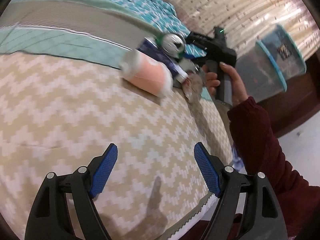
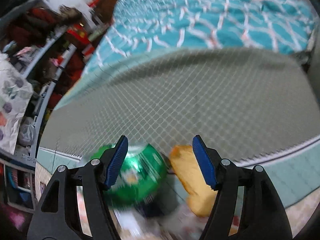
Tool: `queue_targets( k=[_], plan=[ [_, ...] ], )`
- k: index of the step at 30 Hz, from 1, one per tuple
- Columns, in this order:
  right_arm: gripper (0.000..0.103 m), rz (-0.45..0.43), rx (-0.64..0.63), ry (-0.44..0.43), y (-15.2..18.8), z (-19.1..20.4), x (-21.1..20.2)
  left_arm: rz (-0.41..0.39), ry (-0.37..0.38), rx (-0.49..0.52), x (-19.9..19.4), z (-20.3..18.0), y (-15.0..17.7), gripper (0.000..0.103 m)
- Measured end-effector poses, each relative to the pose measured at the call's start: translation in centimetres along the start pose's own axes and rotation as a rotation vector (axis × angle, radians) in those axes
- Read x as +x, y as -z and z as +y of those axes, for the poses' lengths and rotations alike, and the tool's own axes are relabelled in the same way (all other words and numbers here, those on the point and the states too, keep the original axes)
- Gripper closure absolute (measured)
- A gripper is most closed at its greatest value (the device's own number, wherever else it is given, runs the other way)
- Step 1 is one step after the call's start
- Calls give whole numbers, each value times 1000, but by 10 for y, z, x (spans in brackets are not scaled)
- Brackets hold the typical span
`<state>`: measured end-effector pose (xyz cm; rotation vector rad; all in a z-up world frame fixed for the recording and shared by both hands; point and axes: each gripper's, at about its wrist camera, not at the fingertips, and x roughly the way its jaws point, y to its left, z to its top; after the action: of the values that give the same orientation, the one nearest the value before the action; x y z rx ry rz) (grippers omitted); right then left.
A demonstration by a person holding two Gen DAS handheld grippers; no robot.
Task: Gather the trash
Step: 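Move both open tools back over the green can on the bed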
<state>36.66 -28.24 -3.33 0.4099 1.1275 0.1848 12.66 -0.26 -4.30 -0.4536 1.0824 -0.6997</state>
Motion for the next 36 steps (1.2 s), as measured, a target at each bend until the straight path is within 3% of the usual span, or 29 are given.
queue_targets(
  k=[1,6,12,15,21,25,30,36],
  plan=[
    [34,34,5,-4,1,2,8,-13,4,-14,-5,6,0,29],
    [34,129,31,-221,28,25,20,-62,28,-48,-23,22,0,29],
    [34,216,-145,-317,97,77,4,-82,60,-67,-36,31,1,28],
    [33,116,-230,-248,118,91,-26,-84,65,-66,-37,29,4,27],
    [33,-140,-352,-200,144,98,-101,-97,64,-55,-45,21,10,27],
    [33,-192,-336,-203,152,86,-115,-104,74,-53,-50,21,11,27],
    [33,-239,-278,-206,186,62,-120,-98,80,-44,-50,20,6,27],
    [33,-245,-159,-199,213,26,-111,-84,67,-28,-45,18,-18,26]
  ],
)
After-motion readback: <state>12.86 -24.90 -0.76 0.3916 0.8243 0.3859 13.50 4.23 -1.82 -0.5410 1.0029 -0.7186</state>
